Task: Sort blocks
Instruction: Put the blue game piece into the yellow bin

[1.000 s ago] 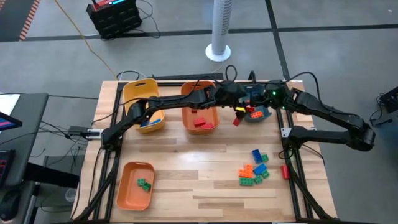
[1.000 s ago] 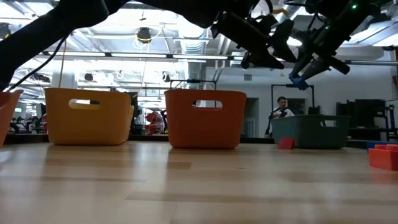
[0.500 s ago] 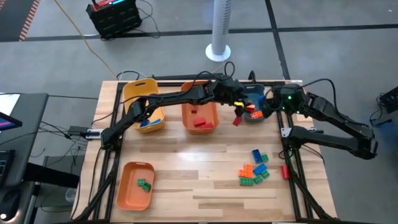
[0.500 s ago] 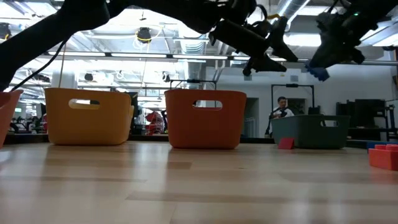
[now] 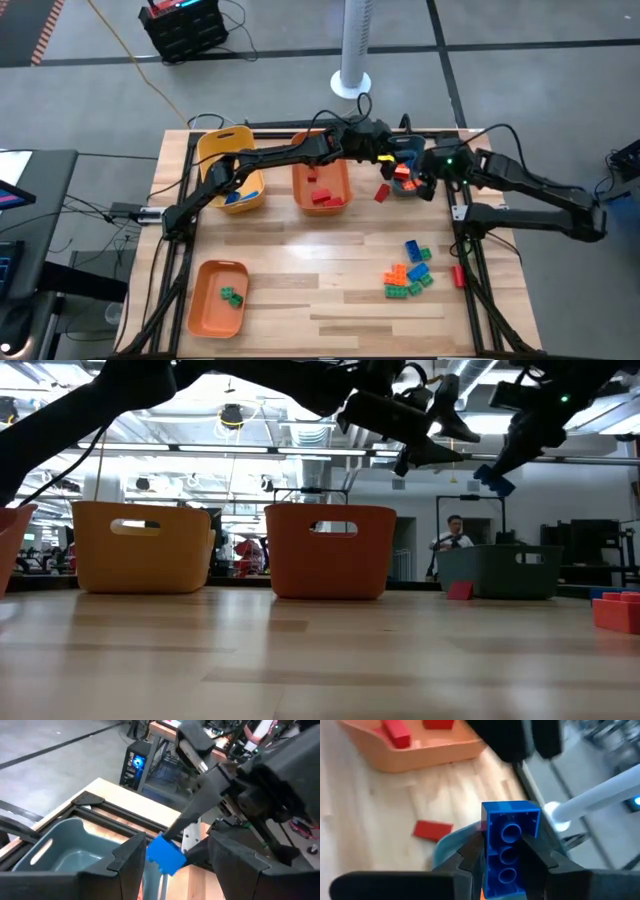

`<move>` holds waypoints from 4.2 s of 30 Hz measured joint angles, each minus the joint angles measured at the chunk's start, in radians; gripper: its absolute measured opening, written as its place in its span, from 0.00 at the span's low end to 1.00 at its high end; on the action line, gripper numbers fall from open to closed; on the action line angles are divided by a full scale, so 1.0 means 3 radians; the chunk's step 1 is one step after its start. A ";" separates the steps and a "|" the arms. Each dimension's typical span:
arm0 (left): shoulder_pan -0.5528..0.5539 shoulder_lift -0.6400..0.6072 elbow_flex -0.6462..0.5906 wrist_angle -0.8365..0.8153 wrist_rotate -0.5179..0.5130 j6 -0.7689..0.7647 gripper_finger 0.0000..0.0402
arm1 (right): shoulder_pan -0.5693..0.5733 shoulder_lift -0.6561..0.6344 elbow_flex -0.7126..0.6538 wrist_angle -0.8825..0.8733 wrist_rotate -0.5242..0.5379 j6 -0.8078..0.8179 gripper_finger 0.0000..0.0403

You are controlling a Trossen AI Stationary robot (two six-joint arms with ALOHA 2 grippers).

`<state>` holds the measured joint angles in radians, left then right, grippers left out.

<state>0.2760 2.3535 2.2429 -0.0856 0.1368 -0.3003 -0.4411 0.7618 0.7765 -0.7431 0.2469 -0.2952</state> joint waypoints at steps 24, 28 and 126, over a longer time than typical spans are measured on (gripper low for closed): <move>0.0013 0.0013 0.0000 -0.0179 -0.0508 0.0635 0.51 | 0.0679 0.0057 0.0401 -0.0182 0.1103 0.0235 0.29; 0.0023 0.0000 0.0000 -0.0172 -0.0480 0.0514 0.51 | 0.0685 0.0055 0.0402 -0.0220 0.1083 0.0657 0.29; -0.0310 -0.4748 -0.3703 -0.1768 -0.1450 0.1020 0.35 | -0.1019 0.2414 0.0074 0.0228 -0.0814 0.2728 0.17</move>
<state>0.1829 0.9291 1.1320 -0.6162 -0.2981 0.0056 -0.7467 1.4859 0.7986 -0.6748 0.0026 0.5232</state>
